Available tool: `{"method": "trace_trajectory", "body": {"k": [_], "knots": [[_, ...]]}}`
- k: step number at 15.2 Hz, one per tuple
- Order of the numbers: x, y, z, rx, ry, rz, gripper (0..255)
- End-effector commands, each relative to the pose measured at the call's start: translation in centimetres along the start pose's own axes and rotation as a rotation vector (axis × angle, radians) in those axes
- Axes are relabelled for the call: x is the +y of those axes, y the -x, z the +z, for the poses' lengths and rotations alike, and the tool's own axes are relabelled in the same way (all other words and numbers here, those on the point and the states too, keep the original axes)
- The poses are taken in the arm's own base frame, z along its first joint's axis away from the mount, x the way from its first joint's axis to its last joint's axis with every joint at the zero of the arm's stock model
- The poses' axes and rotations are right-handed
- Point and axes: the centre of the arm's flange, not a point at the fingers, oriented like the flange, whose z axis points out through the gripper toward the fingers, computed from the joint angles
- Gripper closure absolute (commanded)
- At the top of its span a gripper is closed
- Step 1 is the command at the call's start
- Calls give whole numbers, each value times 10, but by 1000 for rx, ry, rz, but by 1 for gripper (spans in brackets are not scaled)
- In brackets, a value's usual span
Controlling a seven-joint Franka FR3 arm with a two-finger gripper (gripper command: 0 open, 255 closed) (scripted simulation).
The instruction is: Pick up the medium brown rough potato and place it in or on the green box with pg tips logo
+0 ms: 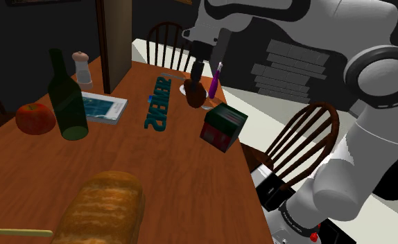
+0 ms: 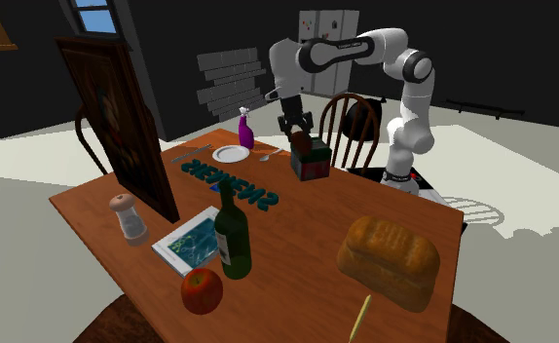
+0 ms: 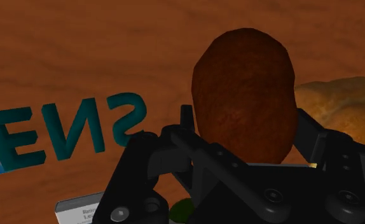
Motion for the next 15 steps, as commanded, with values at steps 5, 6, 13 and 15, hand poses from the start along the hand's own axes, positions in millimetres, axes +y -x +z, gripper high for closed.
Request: {"method": "trace_trajectory", "body": {"k": [5, 6, 13, 15], "knots": [[23, 78, -14, 0, -1, -1, 255], [27, 91, -16, 0, -1, -1, 255], [53, 178, -30, 0, -1, -1, 255], [56, 182, -26, 0, -1, -1, 255]]}}
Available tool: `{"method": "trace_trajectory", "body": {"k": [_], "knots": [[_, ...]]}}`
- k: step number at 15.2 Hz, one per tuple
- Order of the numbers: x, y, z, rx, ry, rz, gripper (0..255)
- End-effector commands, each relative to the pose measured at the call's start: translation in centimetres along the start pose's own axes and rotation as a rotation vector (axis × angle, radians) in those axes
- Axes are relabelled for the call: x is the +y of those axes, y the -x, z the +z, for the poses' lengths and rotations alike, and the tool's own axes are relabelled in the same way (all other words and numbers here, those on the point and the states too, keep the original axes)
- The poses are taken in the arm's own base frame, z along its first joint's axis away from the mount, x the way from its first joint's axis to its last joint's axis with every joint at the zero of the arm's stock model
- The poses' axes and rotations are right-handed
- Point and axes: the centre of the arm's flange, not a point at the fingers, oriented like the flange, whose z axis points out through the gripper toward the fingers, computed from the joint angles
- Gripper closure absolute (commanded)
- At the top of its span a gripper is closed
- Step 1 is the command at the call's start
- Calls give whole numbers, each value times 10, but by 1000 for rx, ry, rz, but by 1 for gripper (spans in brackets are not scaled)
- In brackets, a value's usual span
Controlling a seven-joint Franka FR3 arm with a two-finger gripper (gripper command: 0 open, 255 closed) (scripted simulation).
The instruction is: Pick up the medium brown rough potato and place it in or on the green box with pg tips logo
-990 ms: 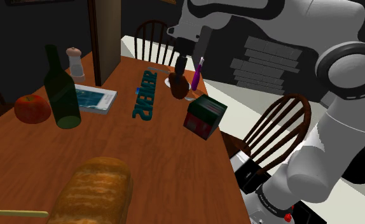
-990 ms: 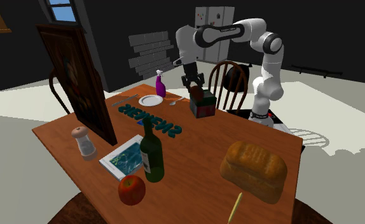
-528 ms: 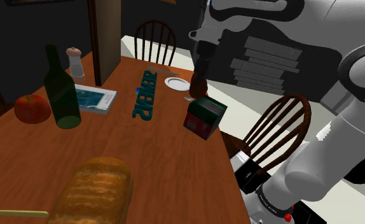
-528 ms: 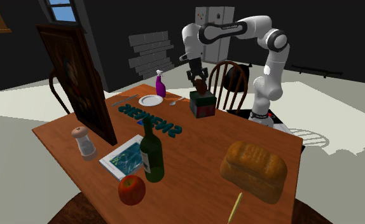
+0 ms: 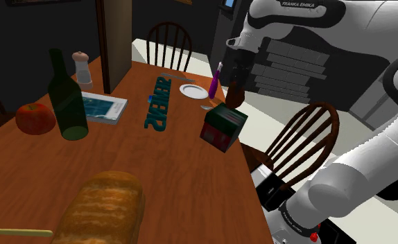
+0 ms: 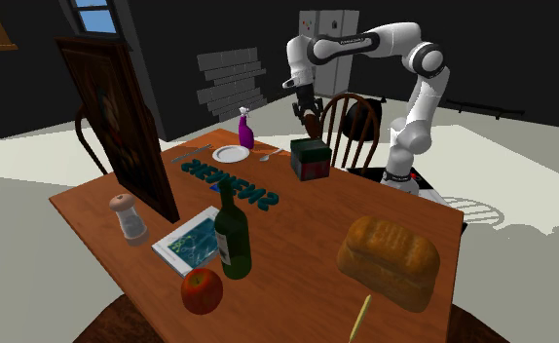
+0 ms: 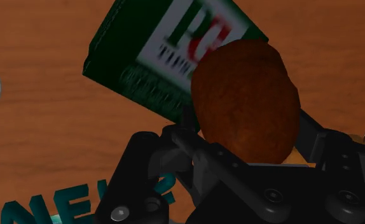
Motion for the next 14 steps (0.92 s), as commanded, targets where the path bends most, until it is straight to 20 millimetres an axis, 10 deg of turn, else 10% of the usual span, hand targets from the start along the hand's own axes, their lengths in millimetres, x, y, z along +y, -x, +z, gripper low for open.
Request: {"method": "trace_trajectory", "body": {"k": [1, 14], "knots": [[3, 4, 6, 0, 0, -1, 255], [24, 7, 68, 0, 0, -1, 255]]}}
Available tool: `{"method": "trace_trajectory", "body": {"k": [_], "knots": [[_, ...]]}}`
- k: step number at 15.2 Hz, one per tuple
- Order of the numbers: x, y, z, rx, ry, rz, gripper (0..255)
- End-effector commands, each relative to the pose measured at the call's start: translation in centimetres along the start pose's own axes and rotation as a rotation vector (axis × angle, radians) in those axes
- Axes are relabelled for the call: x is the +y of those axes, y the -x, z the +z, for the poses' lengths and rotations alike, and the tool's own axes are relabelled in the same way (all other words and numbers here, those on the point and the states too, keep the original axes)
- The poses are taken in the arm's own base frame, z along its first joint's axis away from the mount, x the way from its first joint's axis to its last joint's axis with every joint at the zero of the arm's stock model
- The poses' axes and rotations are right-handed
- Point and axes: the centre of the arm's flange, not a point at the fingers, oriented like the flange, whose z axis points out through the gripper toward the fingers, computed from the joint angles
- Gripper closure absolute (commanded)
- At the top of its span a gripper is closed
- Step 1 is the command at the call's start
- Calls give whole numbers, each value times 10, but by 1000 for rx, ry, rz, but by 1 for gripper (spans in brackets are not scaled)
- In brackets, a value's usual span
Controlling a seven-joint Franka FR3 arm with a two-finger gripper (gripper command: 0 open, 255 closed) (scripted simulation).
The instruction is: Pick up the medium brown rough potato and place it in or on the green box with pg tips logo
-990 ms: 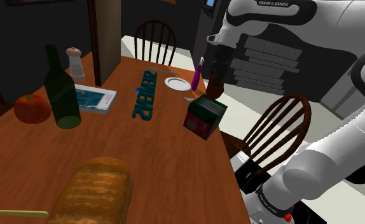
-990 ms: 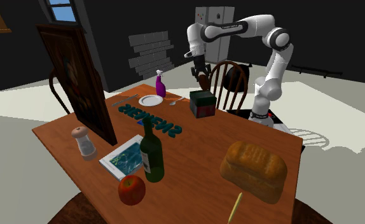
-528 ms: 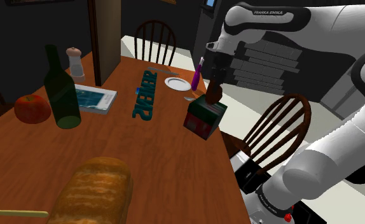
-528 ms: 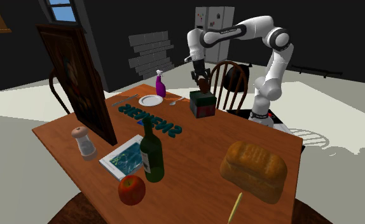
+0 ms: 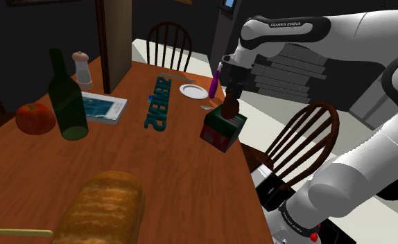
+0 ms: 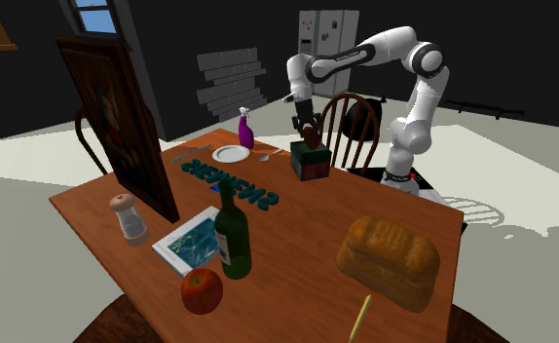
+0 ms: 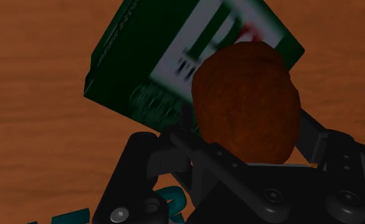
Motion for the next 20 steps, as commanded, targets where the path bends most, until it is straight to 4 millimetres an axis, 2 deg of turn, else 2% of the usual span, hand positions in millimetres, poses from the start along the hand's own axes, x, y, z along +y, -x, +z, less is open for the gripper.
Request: {"method": "trace_trajectory", "body": {"k": [1, 7, 8, 13, 17, 20], "knots": [[2, 1, 7, -6, -7, 2, 255], [2, 1, 7, -6, -7, 2, 255], [2, 2, 8, -6, -7, 2, 0], [2, 1, 7, -6, -7, 2, 0], [2, 1, -43, -6, -7, 2, 0], [2, 1, -43, -6, -7, 2, 0]]}}
